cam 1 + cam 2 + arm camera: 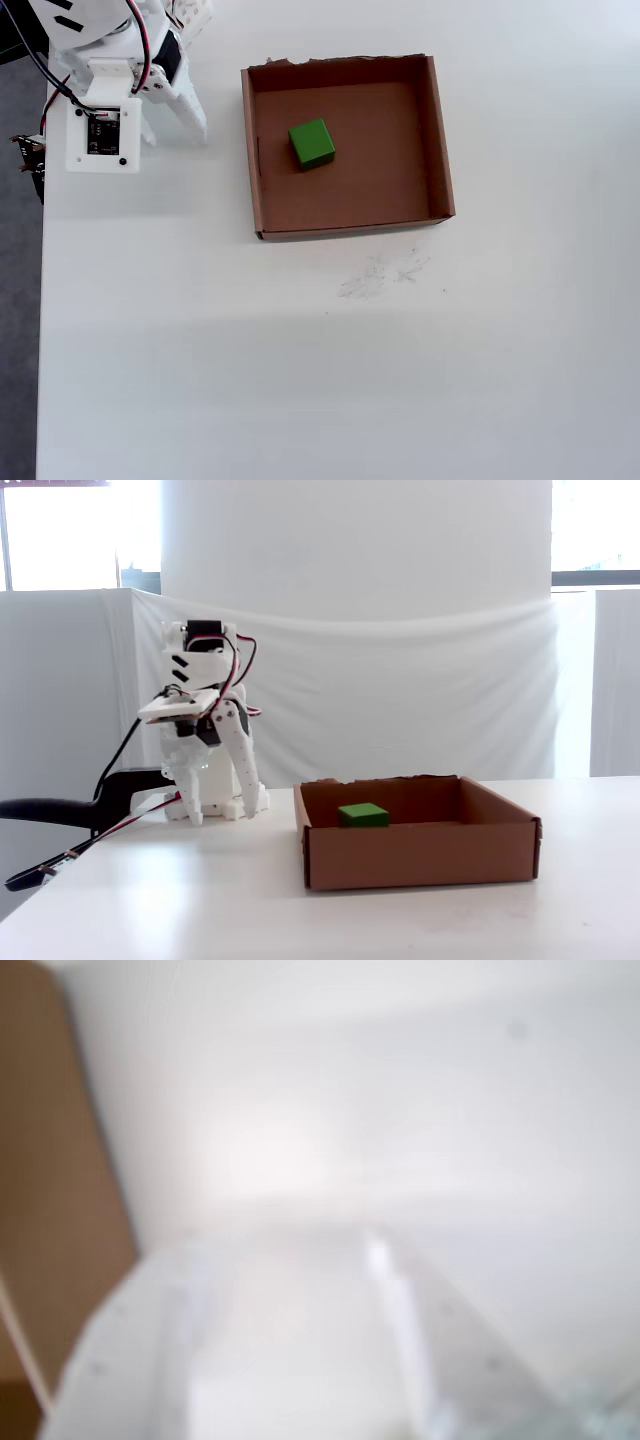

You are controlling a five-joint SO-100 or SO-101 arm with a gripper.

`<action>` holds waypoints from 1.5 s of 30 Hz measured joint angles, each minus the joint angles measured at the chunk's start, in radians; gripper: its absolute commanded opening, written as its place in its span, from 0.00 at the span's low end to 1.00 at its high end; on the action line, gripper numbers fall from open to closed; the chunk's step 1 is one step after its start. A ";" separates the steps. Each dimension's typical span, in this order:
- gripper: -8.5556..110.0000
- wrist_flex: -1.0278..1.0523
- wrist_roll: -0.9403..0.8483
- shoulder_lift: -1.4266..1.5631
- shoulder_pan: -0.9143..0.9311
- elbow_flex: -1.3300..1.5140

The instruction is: Grasp a green cube and put it in a box.

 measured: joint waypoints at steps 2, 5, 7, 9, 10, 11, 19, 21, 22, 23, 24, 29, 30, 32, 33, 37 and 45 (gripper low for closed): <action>0.26 0.000 0.000 0.000 0.000 0.000; 0.26 0.000 0.006 0.000 0.000 0.000; 0.26 0.000 0.006 0.000 0.000 0.000; 0.26 0.000 0.006 0.000 0.000 0.000; 0.26 0.000 0.009 0.000 0.000 0.000; 0.26 0.000 0.009 0.000 0.000 0.000; 0.26 0.000 0.009 0.000 0.000 0.000; 0.26 0.000 0.009 0.000 0.000 0.000; 0.26 0.000 0.009 0.000 0.000 0.000; 0.26 0.000 0.009 0.000 0.000 0.000; 0.26 0.000 0.009 0.000 0.000 0.000; 0.26 0.000 0.014 0.000 0.000 0.000; 0.26 0.000 0.015 0.000 0.000 0.000; 0.26 0.000 0.015 0.000 0.000 0.000; 0.26 0.000 0.015 0.000 0.000 0.000; 0.26 0.000 0.015 0.000 0.000 0.000; 0.26 0.000 0.018 0.000 0.000 0.000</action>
